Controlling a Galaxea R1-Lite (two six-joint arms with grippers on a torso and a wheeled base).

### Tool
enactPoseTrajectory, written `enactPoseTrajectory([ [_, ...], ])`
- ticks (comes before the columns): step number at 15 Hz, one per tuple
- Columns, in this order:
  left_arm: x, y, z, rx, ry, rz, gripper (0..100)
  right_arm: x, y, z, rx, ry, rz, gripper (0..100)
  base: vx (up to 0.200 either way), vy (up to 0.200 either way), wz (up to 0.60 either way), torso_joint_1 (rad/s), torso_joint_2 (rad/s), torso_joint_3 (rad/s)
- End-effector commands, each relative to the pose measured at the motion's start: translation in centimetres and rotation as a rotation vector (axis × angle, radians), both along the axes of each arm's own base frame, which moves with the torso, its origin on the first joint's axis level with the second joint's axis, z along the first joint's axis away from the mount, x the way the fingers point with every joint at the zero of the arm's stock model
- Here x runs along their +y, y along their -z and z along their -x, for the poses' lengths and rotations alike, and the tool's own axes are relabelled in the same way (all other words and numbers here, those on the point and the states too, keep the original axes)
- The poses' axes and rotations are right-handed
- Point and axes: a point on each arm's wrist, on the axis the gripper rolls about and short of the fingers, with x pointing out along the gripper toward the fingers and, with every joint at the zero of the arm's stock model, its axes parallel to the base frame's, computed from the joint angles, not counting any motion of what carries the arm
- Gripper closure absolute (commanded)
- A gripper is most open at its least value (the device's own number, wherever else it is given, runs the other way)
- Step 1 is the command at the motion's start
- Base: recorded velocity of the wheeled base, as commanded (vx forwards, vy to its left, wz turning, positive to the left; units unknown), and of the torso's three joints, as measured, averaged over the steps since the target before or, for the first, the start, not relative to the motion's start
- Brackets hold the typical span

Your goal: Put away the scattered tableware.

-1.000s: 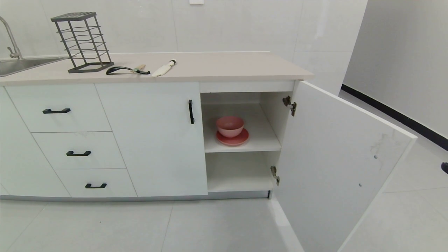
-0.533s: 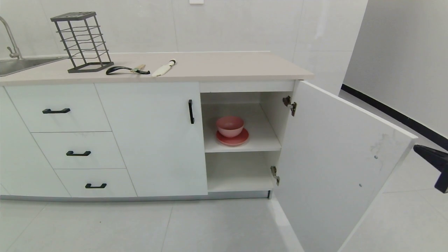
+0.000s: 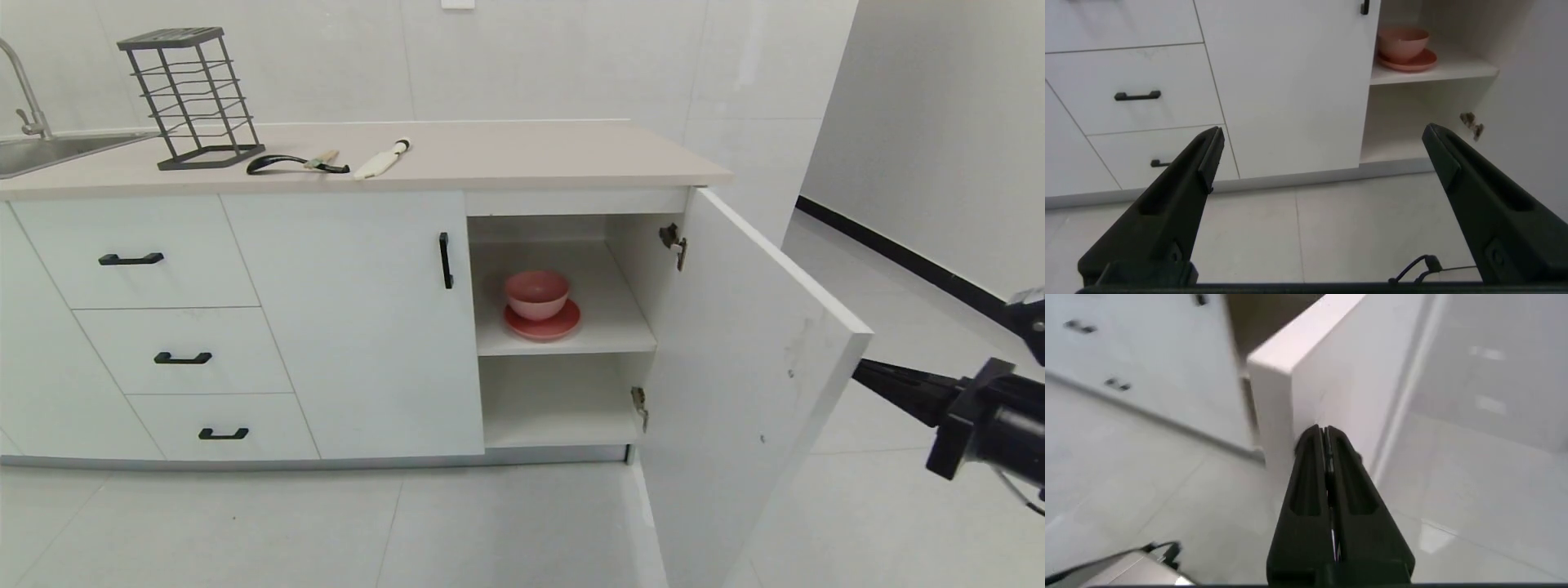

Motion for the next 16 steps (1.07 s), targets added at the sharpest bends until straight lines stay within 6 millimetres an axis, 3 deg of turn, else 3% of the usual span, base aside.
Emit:
enactPoseTrajectory([
  [1,0.0,0.0,0.0,0.002,-0.001,0.001,0,4.2,1.8,-4.7,0.063,-0.174,0.007,100,0.0,0.0,0.0,0.0,0.0,0.0],
  [2,0.0,0.0,0.0,0.002,-0.001,-0.001,0,5.5,2.4,-6.6,0.045,-0.205,0.006,100,0.0,0.0,0.0,0.0,0.0,0.0],
  [3,0.0,0.0,0.0,0.002,-0.002,-0.001,0,8.9,4.2,-10.3,-0.005,-0.28,-0.002,100,0.0,0.0,0.0,0.0,0.0,0.0],
  [4,0.0,0.0,0.0,0.002,-0.002,-0.001,0,10.4,4.9,-11.7,-0.033,-0.31,-0.009,100,0.0,0.0,0.0,0.0,0.0,0.0],
  [6,0.0,0.0,0.0,0.002,-0.002,-0.001,0,16.6,7.5,-16.8,-0.112,-0.381,-0.039,100,0.0,0.0,0.0,0.0,0.0,0.0],
  [9,0.0,0.0,0.0,0.002,-0.004,0.001,0,21.0,8.8,-21.2,-0.199,-0.334,-0.141,100,0.0,0.0,0.0,0.0,0.0,0.0],
  [10,0.0,0.0,0.0,0.002,-0.004,0.002,0,21.1,8.3,-21.0,-0.238,-0.33,-0.164,100,0.0,0.0,0.0,0.0,0.0,0.0],
  [12,0.0,0.0,0.0,0.002,-0.007,0.002,0,20.1,5.4,-19.4,-0.296,-0.329,-0.187,100,0.0,0.0,0.0,0.0,0.0,0.0],
  [13,0.0,0.0,0.0,0.002,-0.005,0.001,0,17.9,2.4,-15.7,-0.291,-0.328,-0.186,100,0.0,0.0,0.0,0.0,0.0,0.0],
  [16,0.0,0.0,0.0,0.002,-0.007,0.002,0,11.6,-2.3,-7.9,-0.337,-0.266,-0.175,100,0.0,0.0,0.0,0.0,0.0,0.0],
])
